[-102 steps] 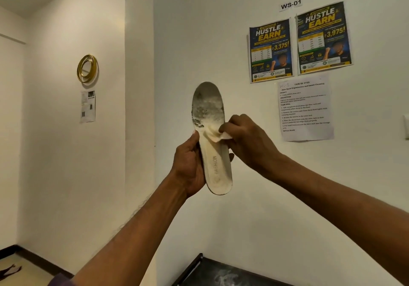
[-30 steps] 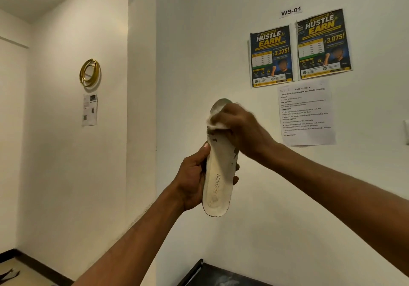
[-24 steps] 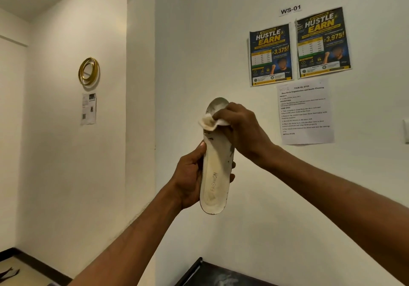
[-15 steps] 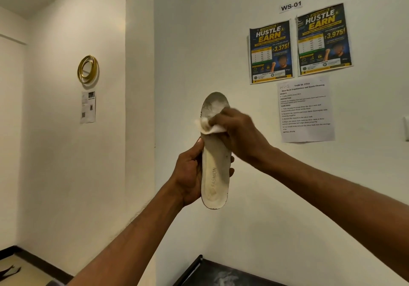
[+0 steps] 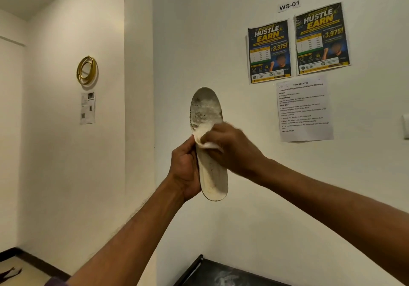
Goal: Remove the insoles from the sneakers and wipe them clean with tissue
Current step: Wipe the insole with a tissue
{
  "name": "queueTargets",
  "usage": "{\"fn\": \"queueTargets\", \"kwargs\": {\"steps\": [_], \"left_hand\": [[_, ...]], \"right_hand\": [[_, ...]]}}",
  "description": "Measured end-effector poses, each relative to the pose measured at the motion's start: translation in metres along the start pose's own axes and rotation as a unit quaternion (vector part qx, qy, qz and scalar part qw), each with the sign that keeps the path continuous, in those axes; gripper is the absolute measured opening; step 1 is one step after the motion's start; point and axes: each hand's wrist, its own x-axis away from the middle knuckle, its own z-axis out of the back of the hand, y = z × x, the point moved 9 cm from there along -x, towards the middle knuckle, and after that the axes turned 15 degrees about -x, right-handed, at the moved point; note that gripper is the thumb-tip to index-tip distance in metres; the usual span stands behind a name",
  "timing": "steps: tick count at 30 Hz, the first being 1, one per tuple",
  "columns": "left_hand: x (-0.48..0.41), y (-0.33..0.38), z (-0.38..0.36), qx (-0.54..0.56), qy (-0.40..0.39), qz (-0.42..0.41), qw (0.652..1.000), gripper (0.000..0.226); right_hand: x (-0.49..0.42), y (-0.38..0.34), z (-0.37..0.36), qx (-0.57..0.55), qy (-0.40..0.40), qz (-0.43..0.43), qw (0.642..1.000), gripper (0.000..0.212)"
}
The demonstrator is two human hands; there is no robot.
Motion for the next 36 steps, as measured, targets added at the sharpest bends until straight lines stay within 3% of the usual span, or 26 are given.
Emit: {"fn": "queueTargets", "kwargs": {"steps": [2, 7, 10, 14, 18, 22, 25, 29, 33, 36], "left_hand": [[-0.001, 0.0, 0.004, -0.01, 0.014, 0.001, 1.0, 0.046], [-0.001, 0.0, 0.005, -0.014, 0.036, 0.002, 0.999, 0.055], [-0.002, 0.002, 0.009, -0.035, 0.046, 0.009, 0.998, 0.057], [-0.002, 0.007, 0.01, -0.03, 0.05, -0.007, 0.998, 0.055], [-0.002, 0.006, 0.014, -0.027, 0.045, 0.005, 0.999, 0.062], [-0.003, 0.012, 0.014, -0.017, 0.048, -0.015, 0.999, 0.061], [-0.004, 0.014, 0.016, -0.024, 0.054, -0.011, 0.998, 0.063], [-0.004, 0.013, 0.021, -0.012, 0.068, -0.012, 0.998, 0.067], [-0.007, 0.011, 0.025, -0.024, 0.082, -0.005, 0.996, 0.072], [-0.008, 0.012, 0.029, -0.003, 0.091, -0.019, 0.996, 0.071]], "right_hand": [[0.008, -0.012, -0.019, 0.004, -0.062, 0.041, 0.997, 0.017], [0.005, -0.003, -0.003, -0.005, 0.001, 0.009, 1.0, 0.014], [0.013, -0.021, -0.024, 0.029, -0.065, 0.077, 0.995, 0.01], [0.01, -0.005, -0.009, 0.048, -0.017, 0.033, 0.998, 0.012], [0.021, -0.017, -0.03, 0.036, -0.086, 0.073, 0.993, 0.01], [0.022, -0.001, -0.014, 0.03, -0.029, 0.015, 0.999, 0.012], [0.031, -0.022, -0.039, 0.023, -0.101, 0.073, 0.992, 0.009], [0.028, 0.0, -0.015, 0.001, -0.013, -0.001, 1.0, 0.014], [0.04, -0.022, -0.043, -0.008, -0.098, 0.055, 0.994, 0.011], [0.038, -0.001, -0.026, -0.01, -0.041, -0.01, 0.999, 0.014]]}}
